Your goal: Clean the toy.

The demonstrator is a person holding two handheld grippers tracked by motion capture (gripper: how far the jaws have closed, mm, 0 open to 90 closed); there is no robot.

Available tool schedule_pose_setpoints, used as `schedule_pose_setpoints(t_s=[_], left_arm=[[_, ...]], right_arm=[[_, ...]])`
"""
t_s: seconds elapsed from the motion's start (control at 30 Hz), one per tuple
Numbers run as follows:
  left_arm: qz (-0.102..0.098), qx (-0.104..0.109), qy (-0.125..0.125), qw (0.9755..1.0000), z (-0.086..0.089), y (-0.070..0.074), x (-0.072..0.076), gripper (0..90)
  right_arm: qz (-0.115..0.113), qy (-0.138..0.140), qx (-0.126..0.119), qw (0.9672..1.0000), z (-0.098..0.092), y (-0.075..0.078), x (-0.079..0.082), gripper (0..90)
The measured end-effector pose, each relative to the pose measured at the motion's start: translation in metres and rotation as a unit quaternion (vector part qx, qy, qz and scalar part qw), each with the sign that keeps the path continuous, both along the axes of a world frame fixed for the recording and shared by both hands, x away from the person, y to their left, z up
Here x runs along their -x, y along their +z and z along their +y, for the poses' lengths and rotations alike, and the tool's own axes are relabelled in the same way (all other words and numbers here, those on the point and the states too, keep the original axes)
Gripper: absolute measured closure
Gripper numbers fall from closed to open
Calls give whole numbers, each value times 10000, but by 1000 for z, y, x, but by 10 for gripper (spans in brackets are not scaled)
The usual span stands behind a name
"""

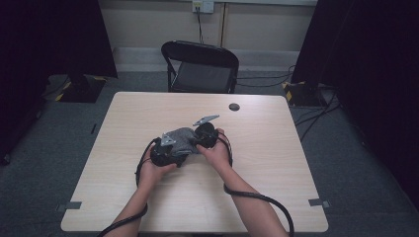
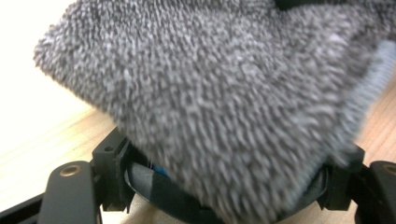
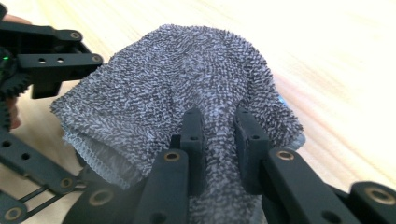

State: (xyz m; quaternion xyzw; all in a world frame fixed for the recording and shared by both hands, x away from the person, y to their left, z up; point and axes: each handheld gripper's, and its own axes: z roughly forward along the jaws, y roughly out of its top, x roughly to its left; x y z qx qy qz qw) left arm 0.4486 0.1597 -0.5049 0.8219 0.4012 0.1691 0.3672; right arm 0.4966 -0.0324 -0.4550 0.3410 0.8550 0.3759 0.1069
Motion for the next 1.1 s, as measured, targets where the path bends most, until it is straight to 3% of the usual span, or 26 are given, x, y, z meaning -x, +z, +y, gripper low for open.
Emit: schedule_pose_setpoints(t_s=[0.67,1.1], left_arm=[[6,15,5,10000,0,0,0,243],[9,21,7,10000,0,0,1,243]], right_arm=[[-41,-450,193,9988,-14,-6,-23,762],[-90,-847,121,9963,-32,-6,-34,760]])
